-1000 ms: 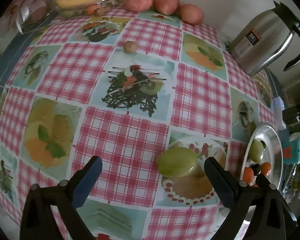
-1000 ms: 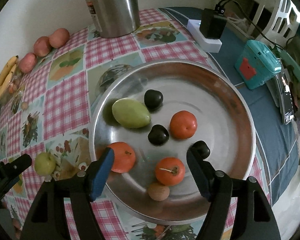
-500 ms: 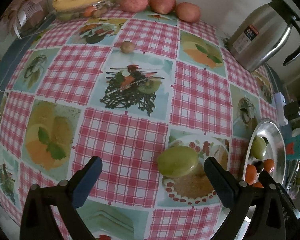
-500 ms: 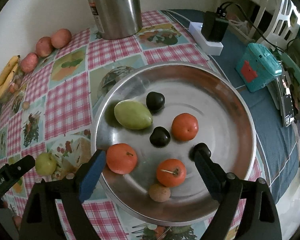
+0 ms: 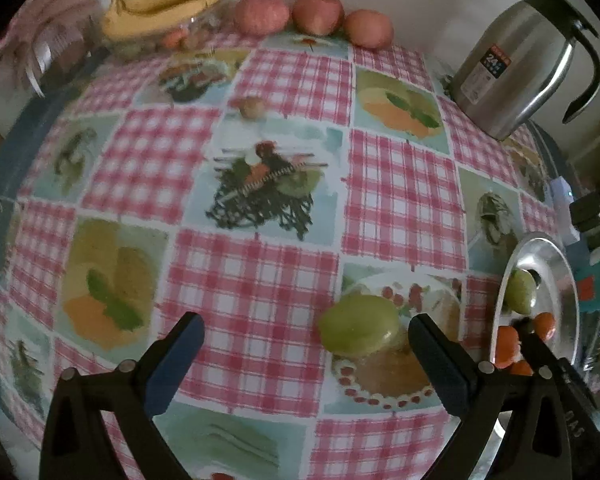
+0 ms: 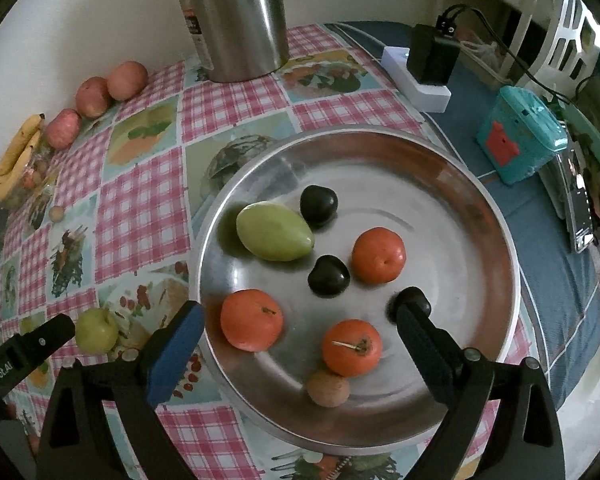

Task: Organize fruits
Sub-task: 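Move both open tools back from the plate toward the green pear on the cloth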

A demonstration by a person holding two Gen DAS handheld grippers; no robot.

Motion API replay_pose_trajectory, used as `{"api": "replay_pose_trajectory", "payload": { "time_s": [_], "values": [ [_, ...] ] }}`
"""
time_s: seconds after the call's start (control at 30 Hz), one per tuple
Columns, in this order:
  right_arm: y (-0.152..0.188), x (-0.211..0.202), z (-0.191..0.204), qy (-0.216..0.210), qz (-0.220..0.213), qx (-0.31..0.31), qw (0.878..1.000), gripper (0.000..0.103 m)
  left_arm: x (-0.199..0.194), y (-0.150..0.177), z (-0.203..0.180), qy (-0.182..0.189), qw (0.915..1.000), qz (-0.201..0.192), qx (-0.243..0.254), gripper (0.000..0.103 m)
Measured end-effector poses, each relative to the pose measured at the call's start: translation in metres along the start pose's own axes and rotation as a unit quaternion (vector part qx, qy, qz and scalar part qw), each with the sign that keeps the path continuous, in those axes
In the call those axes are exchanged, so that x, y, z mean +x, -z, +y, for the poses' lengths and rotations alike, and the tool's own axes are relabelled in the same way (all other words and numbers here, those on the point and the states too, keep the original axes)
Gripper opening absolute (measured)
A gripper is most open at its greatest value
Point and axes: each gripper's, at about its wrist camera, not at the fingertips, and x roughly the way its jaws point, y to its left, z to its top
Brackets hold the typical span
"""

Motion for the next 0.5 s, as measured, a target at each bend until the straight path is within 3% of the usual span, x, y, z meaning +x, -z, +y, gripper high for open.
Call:
{"api": "replay_pose_trajectory", "payload": {
  "time_s": [0.5],
  "values": [
    [0.003,-0.01,0.022,-0.036,-0.035,-0.012,0.999,0.097,-0.024,-0.011,0.022,-0.048,0.9974,-0.05,0.018,0.103]
  ]
}}
